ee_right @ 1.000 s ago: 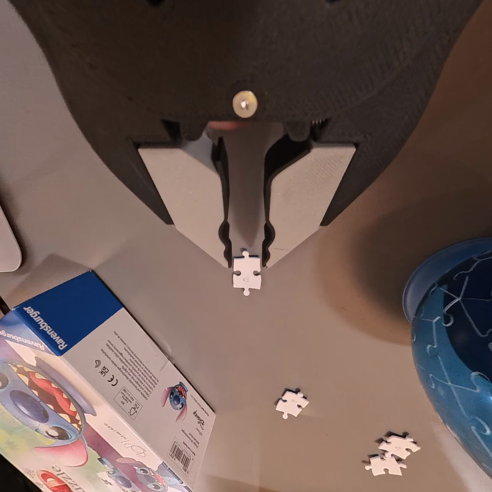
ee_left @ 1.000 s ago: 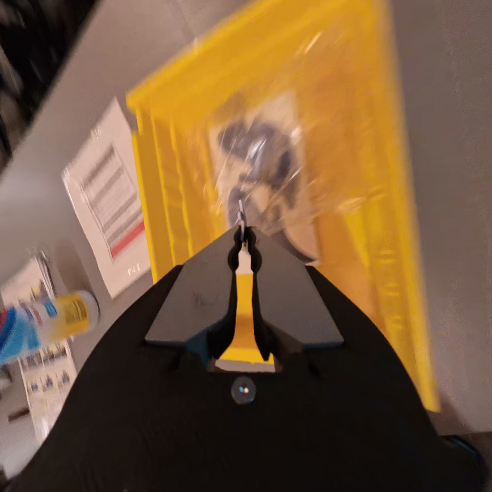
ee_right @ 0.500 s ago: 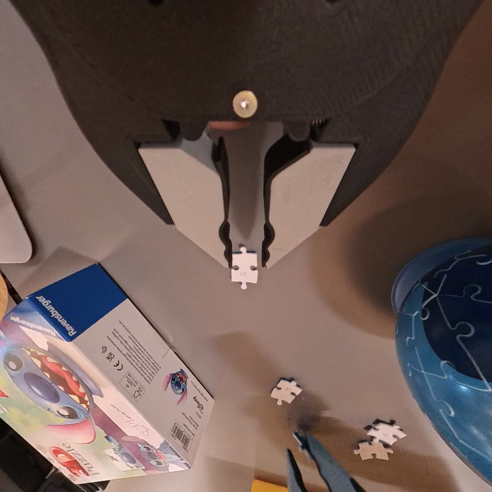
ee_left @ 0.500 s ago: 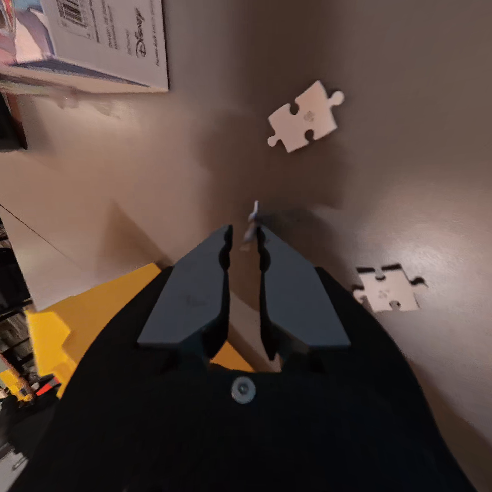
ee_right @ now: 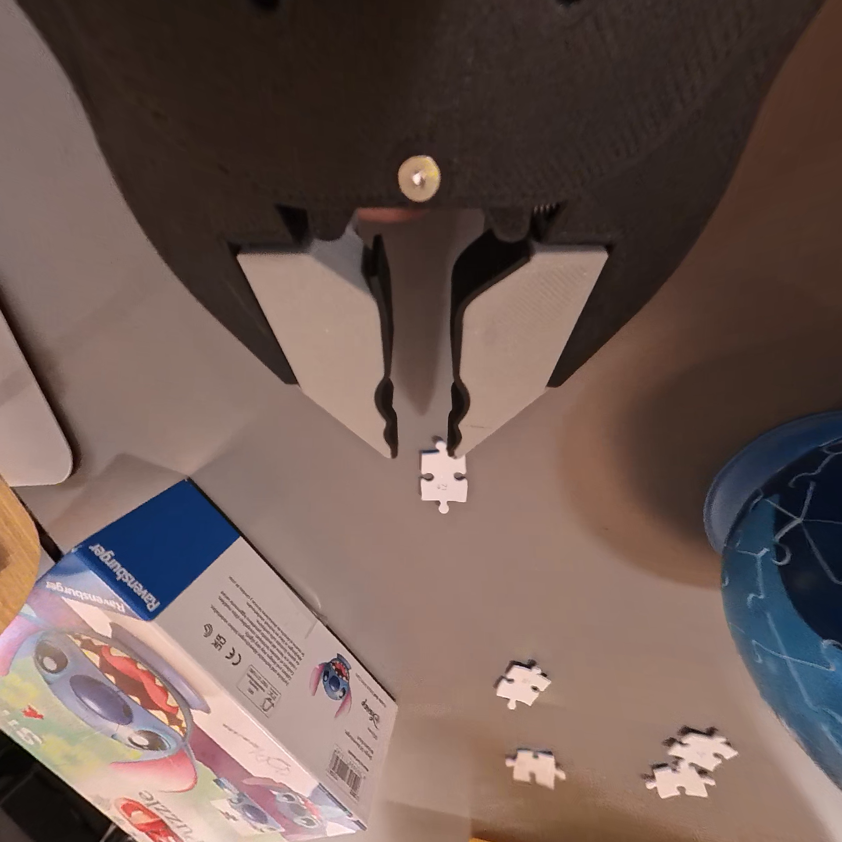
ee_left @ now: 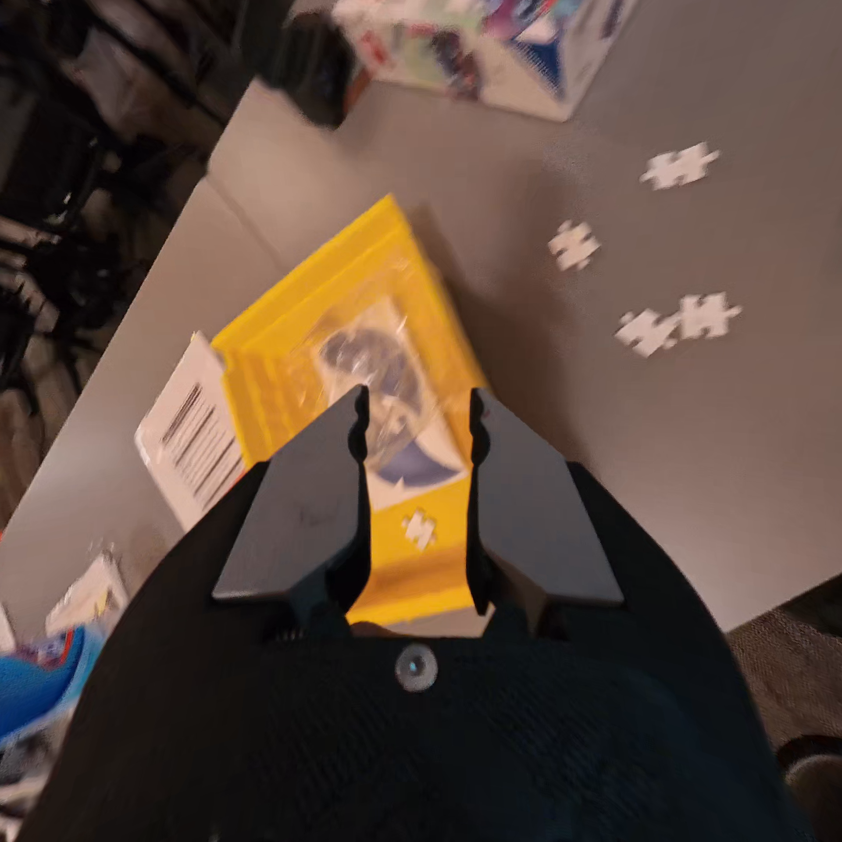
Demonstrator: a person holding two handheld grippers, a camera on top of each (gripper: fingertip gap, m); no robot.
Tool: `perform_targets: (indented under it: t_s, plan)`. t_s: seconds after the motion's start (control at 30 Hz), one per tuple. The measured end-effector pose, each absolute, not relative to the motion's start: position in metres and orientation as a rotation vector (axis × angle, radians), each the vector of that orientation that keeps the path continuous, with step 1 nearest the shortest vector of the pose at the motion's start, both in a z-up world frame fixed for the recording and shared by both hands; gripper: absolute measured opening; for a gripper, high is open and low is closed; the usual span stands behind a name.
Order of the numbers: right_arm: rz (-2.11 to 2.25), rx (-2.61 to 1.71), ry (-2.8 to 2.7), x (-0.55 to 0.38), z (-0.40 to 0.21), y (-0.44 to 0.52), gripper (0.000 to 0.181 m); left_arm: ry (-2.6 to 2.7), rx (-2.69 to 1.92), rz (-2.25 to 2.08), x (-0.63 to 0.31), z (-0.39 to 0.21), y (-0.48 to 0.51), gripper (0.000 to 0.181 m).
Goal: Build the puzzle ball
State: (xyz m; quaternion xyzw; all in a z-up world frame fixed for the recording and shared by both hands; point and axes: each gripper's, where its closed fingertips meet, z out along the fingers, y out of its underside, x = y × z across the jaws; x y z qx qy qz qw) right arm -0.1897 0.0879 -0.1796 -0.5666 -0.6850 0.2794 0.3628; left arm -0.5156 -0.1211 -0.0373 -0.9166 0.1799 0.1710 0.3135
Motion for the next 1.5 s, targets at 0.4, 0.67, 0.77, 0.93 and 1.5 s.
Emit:
perform_targets:
  t_s: [0.4,0.67,0.77,0.93,1.5]
  plan:
    - [0.794,-1.570,-1.517,-0.196,-0.161,0.118,0.019,0.249,-2.907,0.154,-0.627,-0.178,-0.212,0.053]
    - [0.777,-1.527,-1.548,-0.206,-0.158,0.111,0.017,0.306,-3.042,0.133,-0.628,-0.208,-0.214,0.055]
    - [0.824,-1.520,-1.535,-0.206,-0.155,0.109,0.017,0.369,-3.118,0.101,-0.626,-0.212,-0.217,0.054]
    - [0.865,-1.488,-1.527,-0.199,-0.146,0.102,0.016,0.352,-3.161,0.000,-0.634,-0.214,-0.213,0.048]
    - [0.886,-1.359,-1.660,-0.192,-0.142,0.068,0.016,0.258,-3.057,0.309,-0.634,-0.157,-0.206,0.029]
